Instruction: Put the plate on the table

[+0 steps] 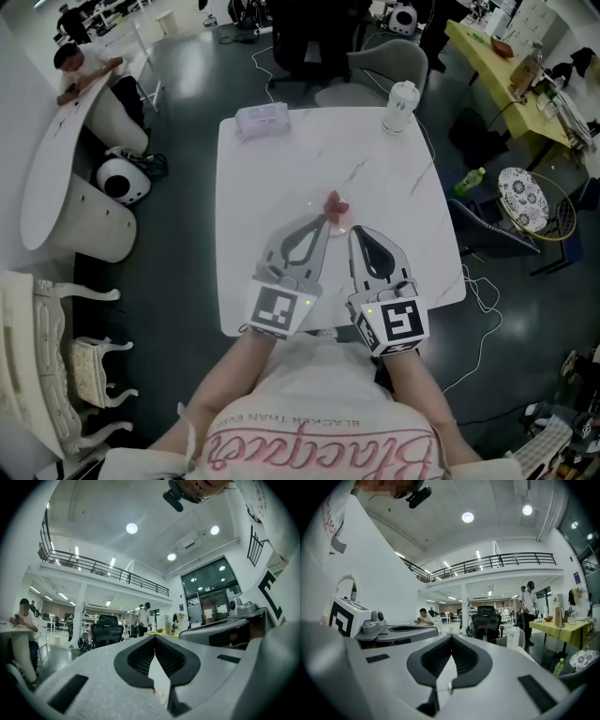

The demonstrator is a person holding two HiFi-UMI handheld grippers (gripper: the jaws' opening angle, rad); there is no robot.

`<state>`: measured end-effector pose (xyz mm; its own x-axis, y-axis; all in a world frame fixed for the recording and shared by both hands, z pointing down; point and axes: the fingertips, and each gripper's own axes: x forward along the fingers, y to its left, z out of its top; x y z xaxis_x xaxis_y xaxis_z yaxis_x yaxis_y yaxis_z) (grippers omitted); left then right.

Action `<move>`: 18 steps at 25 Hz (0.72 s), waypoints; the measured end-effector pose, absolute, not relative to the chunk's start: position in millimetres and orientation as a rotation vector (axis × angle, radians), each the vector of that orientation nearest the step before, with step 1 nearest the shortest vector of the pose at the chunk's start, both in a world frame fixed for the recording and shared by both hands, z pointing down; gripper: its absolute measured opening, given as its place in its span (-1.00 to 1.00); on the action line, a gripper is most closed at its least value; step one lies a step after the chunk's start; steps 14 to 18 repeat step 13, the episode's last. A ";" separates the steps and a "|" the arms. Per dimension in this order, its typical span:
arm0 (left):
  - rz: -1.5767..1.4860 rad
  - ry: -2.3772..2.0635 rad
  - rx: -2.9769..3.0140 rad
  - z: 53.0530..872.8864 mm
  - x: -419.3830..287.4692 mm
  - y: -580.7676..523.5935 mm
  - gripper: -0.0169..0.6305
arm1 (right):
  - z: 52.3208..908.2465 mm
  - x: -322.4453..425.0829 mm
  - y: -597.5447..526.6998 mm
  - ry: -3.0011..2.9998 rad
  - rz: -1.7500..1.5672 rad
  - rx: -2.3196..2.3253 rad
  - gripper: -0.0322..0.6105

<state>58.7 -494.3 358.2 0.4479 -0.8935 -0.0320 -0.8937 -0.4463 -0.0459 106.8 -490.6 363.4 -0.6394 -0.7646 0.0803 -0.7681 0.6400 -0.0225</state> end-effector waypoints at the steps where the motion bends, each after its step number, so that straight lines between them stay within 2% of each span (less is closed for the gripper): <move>1: 0.012 1.624 -2.631 357.8 59.2 -493.7 -0.93 | 363.2 106.4 -490.1 -2.786 0.081 1.304 -0.89; 18: 0.037 1.603 -2.633 352.7 60.2 -490.8 -0.93 | 358.7 101.8 -484.7 -2.787 0.045 1.293 -0.89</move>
